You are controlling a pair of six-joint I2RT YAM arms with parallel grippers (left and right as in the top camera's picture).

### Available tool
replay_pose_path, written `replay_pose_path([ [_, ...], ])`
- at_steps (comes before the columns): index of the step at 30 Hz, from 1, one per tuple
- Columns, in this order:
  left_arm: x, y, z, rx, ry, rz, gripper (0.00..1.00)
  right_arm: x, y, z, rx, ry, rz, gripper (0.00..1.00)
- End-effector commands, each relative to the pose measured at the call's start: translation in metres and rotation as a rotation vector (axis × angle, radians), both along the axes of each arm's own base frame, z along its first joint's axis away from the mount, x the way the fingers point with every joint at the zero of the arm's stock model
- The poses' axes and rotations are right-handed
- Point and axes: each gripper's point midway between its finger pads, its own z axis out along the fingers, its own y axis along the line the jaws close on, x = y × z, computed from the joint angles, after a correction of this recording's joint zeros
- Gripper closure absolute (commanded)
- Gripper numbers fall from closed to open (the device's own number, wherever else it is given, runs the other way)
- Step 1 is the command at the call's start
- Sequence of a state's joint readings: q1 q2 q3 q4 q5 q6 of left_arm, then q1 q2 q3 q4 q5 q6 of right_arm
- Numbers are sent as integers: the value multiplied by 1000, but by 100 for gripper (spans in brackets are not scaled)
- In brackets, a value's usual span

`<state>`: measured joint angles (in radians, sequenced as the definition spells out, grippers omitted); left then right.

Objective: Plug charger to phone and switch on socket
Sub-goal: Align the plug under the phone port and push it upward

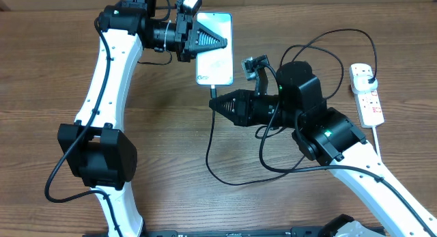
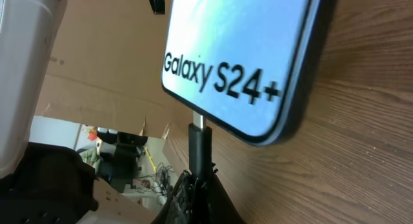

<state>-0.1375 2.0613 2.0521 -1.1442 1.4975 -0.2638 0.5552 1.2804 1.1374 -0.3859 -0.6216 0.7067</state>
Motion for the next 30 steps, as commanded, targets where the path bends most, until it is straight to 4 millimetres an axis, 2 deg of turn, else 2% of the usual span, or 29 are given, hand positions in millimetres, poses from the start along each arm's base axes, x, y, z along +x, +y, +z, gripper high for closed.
replay_pose_path([
  [1, -6, 3, 21, -70, -12, -24, 96, 8, -6, -1, -2, -3, -33, 96],
  [13, -6, 3, 21, -70, -13, -25, 96, 11, -6, 3, 9, -14, -45, 96],
  [20, -8, 0, 21, -70, -13, -31, 96, 16, -4, 12, 42, -33, -63, 96],
  [30, -11, -5, 21, -70, -9, -45, 96, 29, 1, 4, 43, -24, -85, 96],
])
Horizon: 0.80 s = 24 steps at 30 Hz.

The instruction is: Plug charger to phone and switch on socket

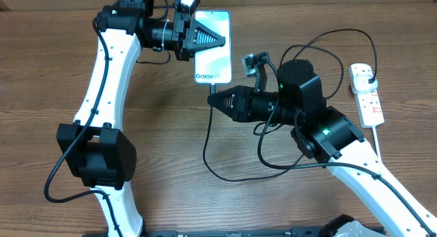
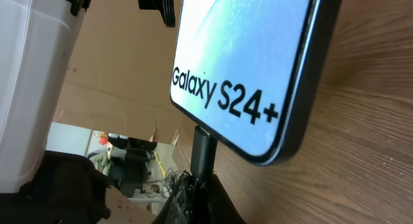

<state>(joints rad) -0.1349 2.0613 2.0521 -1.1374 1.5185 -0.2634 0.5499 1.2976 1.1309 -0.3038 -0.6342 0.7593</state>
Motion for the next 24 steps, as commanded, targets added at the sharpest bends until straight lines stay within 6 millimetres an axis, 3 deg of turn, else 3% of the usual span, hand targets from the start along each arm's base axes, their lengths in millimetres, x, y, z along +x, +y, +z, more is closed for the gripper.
replay_pose_path([
  [1, -11, -7, 18, -50, -5, -41, 96, 23, -4, -4, -8, -22, -76, 96],
  [10, -11, -7, 18, -50, -6, -41, 96, 35, -20, -5, -6, -9, -109, 96],
  [24, -12, -8, 18, -51, -5, -45, 96, 41, -28, -4, 4, -11, -118, 96],
])
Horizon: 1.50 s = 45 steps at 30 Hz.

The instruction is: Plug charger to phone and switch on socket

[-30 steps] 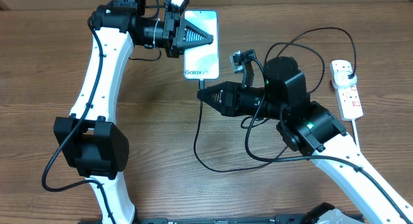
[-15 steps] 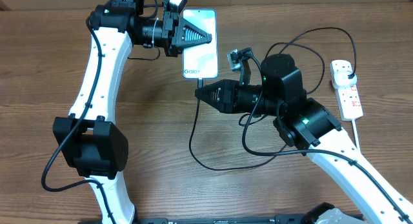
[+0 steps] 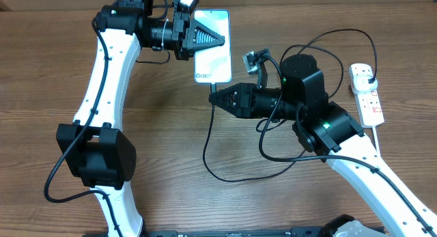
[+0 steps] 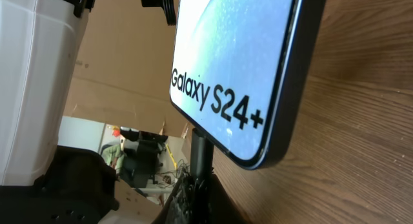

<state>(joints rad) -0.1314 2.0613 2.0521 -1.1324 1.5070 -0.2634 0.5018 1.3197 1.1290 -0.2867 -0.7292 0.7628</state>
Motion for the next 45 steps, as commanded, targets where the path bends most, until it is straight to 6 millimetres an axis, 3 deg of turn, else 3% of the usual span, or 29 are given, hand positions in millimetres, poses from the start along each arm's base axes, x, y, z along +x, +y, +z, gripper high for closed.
replay_pose_path([
  [1, -14, -9, 19, -60, 1, -54, 96, 37, -23, -2, -29, -39, -156, 96],
  [5, -14, -9, 19, -59, 1, -53, 96, 35, -23, -2, -27, -39, -146, 96],
  [10, -11, -7, 17, -48, -4, -40, 96, 31, -24, -10, -46, 0, -140, 65],
  [16, 3, 1, -2, 59, -52, 28, 96, 27, -26, -18, -70, 36, -138, 47],
  [20, 13, 7, -32, 219, -129, 82, 96, 25, -27, -24, -92, 36, -129, 40],
  [23, 19, 23, -76, 456, -101, 142, 96, 22, -32, -33, -127, 56, -131, 38],
  [26, 17, 35, -106, 584, -69, 151, 96, 22, -39, -43, -168, 82, -151, 37],
  [36, -1, 51, -186, 641, 66, 103, 96, 18, -66, -82, -339, 191, -256, 31],
  [45, 8, 62, -260, 655, 166, 80, 96, 12, -76, -95, -409, 212, -266, 30],
])
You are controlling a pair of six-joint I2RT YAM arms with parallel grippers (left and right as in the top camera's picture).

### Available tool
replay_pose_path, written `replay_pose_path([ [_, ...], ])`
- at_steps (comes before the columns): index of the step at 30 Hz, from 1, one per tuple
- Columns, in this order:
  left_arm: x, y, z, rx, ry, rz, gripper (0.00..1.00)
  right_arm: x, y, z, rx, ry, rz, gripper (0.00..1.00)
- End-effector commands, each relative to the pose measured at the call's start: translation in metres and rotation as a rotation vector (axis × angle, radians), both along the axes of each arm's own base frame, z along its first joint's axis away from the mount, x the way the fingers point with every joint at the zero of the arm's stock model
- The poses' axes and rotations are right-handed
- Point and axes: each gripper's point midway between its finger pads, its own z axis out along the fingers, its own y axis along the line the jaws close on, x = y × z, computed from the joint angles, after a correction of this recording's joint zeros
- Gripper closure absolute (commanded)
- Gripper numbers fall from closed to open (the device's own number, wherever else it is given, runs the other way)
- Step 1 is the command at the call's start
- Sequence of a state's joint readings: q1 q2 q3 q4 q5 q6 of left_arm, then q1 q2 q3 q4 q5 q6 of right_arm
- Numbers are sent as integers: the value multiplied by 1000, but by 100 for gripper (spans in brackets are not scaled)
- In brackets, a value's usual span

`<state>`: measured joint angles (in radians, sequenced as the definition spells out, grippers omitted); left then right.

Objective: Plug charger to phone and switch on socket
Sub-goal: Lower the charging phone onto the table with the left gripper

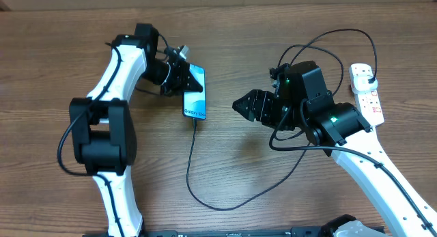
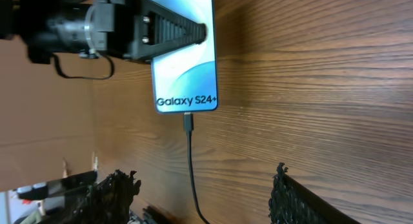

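Note:
The phone, its screen reading Galaxy S24+, is held low over the wooden table. My left gripper is shut on its upper part, one finger lying across the screen. The black charger plug sits in the phone's bottom port. Its cable loops down over the table and back up to the right. My right gripper is open and holds nothing, well right of the phone, its fingertips spread either side of the cable. The white power strip lies at the far right.
The black cable arcs behind my right arm to a plug in the power strip's far end. My right arm covers the table between phone and strip. The table's wooden surface carries only the cable loop in front.
My right gripper has let go of the charger plug, opened and drawn back to the right. The left gripper has brought the phone left and nearer, with the plug still in its port.
At first my right gripper held the plug just under the phone's port, metal tip showing, while the left gripper held the phone. Then the tip was inside the port and stayed so. Now the plug stays in unheld and the phone sits further left.

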<state>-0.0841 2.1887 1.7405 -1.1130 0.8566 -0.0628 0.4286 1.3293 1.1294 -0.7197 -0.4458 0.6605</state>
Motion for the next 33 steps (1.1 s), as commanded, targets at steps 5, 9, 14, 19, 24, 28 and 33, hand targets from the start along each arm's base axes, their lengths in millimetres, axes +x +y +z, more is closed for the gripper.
replay_pose_path([
  [5, -4, 1, -45, -16, 66, -29, 96, 4, -5, -3, -32, -18, -13, 30],
  [9, -3, 2, -49, -8, 36, -54, 96, 4, -7, -4, -40, -16, -18, 30],
  [14, 1, 16, -64, 113, 7, -63, 96, 4, -7, -4, -43, -16, -20, 29],
  [19, 4, 36, -82, 260, -9, -71, 96, 3, -8, -5, -47, -8, -19, 29],
  [24, 4, 36, -86, 265, 20, -42, 96, 1, -8, -7, -51, 2, -19, 29],
  [28, 4, 36, -86, 268, 27, -32, 89, 0, -9, -8, -53, 7, -19, 29],
  [33, 5, 36, -86, 269, 26, -32, 69, 0, -9, -8, -54, 10, -19, 28],
])
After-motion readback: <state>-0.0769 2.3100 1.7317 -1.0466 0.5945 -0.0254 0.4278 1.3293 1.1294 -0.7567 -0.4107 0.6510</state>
